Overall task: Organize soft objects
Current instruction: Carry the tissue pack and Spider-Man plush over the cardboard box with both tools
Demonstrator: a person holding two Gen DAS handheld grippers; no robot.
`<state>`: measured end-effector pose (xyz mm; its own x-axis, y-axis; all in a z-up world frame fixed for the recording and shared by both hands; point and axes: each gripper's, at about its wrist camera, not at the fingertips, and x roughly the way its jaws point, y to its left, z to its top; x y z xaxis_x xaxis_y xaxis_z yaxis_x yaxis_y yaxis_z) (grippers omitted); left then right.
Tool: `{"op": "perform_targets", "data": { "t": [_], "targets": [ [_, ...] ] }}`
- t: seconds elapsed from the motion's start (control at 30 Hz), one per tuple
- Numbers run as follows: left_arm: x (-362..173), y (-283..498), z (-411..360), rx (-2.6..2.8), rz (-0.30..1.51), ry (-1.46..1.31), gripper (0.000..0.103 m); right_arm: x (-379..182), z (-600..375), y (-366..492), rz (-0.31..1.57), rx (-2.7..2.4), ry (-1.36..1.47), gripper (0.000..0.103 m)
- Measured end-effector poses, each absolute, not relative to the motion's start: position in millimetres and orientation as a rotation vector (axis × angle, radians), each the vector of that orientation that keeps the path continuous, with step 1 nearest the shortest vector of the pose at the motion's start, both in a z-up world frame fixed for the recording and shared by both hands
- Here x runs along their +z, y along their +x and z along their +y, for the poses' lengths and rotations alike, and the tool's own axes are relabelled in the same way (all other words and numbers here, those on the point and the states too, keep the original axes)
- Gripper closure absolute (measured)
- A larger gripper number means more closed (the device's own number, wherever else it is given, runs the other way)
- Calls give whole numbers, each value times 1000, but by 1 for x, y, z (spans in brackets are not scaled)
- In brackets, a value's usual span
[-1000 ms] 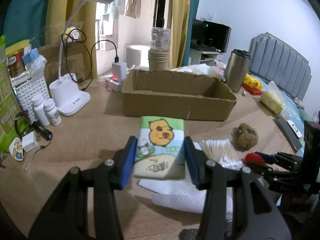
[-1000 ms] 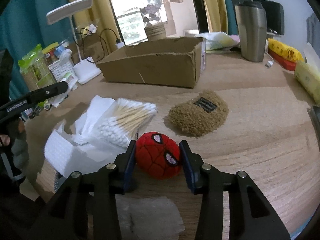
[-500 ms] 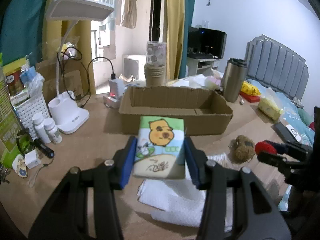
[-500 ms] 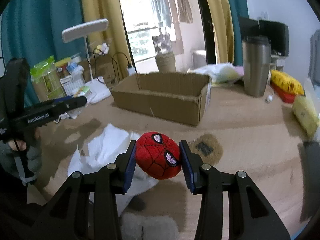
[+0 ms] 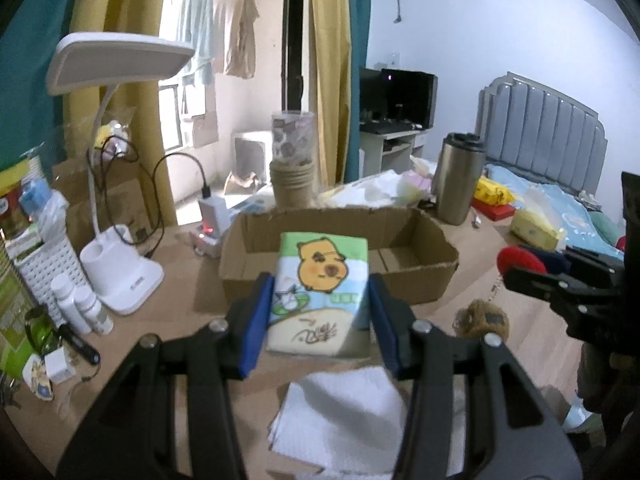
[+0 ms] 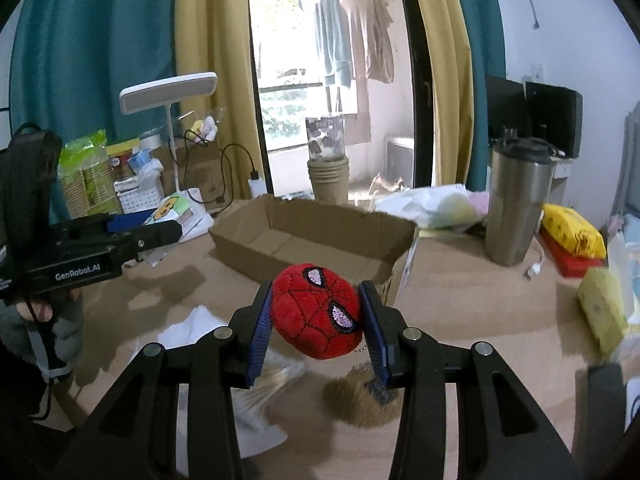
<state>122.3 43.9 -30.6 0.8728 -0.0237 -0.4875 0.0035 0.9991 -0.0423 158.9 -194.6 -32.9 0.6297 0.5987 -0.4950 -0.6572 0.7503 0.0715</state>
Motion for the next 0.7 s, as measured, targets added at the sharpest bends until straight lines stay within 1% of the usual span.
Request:
{"op": "perform_targets", "data": {
  "t": [0.2, 0.47, 0.7],
  "targets": [
    [-34, 144, 38, -58, 499, -48, 55, -28, -185, 181, 495, 732, -148, 59],
    [-38, 182, 23, -117, 530, -43, 55, -26, -173, 204, 470, 747, -142, 59],
    [-46, 211, 20, -145, 568, -67, 55, -32, -163, 228, 489, 762, -142, 59]
  ]
}}
